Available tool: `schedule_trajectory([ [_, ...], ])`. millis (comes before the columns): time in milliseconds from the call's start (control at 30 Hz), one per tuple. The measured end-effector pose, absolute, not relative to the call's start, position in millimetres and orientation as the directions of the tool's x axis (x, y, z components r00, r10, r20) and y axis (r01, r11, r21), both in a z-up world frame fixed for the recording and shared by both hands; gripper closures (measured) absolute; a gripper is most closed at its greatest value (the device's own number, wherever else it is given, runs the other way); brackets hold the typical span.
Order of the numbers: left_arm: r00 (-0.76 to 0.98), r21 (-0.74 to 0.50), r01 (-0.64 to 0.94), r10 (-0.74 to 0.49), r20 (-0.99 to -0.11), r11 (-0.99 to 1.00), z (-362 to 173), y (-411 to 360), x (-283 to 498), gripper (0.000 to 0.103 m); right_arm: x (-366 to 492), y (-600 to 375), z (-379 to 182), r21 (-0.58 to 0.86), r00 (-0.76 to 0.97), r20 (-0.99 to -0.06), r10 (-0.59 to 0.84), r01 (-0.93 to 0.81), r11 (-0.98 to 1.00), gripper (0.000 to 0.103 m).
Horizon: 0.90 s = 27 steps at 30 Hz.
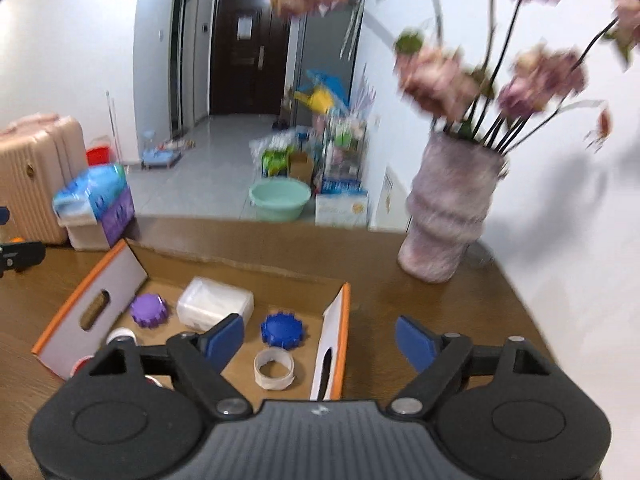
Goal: Organize rigid objects
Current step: 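Withdraw both grippers from the box toward the remaining items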
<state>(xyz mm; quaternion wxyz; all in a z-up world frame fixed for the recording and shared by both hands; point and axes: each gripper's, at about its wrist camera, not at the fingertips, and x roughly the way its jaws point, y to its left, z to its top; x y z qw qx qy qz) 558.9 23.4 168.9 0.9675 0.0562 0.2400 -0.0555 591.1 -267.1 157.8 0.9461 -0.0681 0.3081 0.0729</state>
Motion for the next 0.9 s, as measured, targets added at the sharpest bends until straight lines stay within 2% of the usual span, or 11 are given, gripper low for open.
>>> schedule_trajectory([
  [100,0.905,0.042,0.157,-0.127,-0.407,0.987,179,24,530,0.0,561,-266,170,-0.109,0.849,-0.52,0.09,-0.17,0.979,0.009],
  [267,0.94,0.017,0.17,-0.157,-0.303,0.985,178,19,487,0.0,509,-256,158,-0.214,0.925,-0.368,0.09,-0.178,0.961,0.008],
  [433,0.972,0.068,0.155,-0.14,-0.187,0.986,169,18,450,0.0,472,-249,135,-0.235,0.946,-0.31,0.097,-0.175,0.956,0.008],
  [600,0.978,0.008,0.094,-0.091,-0.187,0.996,158,27,434,0.0,449,-260,120,-0.094,0.947,-0.291,0.137,-0.171,0.981,0.008],
  [767,0.978,-0.02,0.086,-0.089,-0.188,0.996,150,47,403,0.0,425,-269,112,-0.029,0.947,-0.291,0.132,-0.146,0.989,0.008],
  [900,0.985,-0.003,0.083,-0.083,-0.151,0.997,146,61,361,0.0,391,-279,111,0.007,0.959,-0.26,0.117,-0.119,0.993,0.005],
])
